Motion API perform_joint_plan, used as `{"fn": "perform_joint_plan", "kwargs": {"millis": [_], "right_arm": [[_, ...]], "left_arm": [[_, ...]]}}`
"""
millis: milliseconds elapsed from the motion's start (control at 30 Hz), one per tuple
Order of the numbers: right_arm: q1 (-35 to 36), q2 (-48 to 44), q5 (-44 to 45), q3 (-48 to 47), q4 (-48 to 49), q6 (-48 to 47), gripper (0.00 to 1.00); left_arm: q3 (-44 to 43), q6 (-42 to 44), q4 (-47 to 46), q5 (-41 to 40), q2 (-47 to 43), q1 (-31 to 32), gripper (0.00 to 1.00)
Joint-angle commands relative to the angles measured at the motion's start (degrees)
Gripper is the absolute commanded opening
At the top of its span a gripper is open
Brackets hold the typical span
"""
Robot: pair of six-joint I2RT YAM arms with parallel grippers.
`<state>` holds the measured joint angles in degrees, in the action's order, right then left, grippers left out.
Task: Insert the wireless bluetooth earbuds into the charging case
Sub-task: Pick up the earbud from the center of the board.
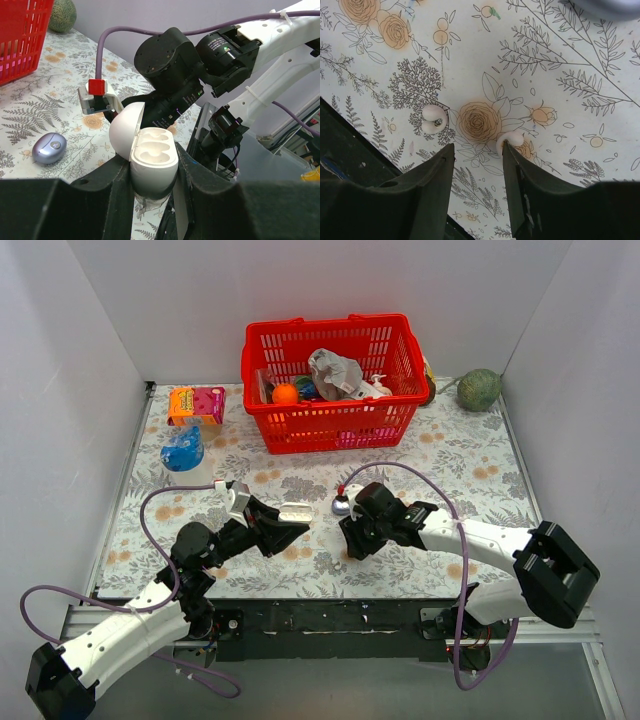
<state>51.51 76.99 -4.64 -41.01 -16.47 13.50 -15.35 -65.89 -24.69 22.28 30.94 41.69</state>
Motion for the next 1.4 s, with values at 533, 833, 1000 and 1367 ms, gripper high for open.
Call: {"fn": "perform_joint_plan", "kwargs": {"millis": [533, 833, 1000, 1367], "right_arm": [[0.3, 1.8, 3.7, 2.5, 0.7, 0.9, 0.50], [0.3, 0.8, 8.1, 2.7, -0.4, 1.7, 0.46], [0.3, 0.7, 10.1, 2.8, -1.2, 2.1, 0.42], [0.3, 0.1, 13.5, 3.0, -3.0, 2.8, 0.34]], "left_arm": [[0.6, 0.1, -0.4, -0.1, -0.4, -0.1, 0.00], [0.6, -0.2, -0.8, 0.1, 0.0, -0.1, 0.00], [0.6, -0.2, -0.6, 0.0, -0.1, -0.1, 0.00], [0.7, -0.4, -1.0, 0.0, 0.2, -0.1, 0.00]]}}
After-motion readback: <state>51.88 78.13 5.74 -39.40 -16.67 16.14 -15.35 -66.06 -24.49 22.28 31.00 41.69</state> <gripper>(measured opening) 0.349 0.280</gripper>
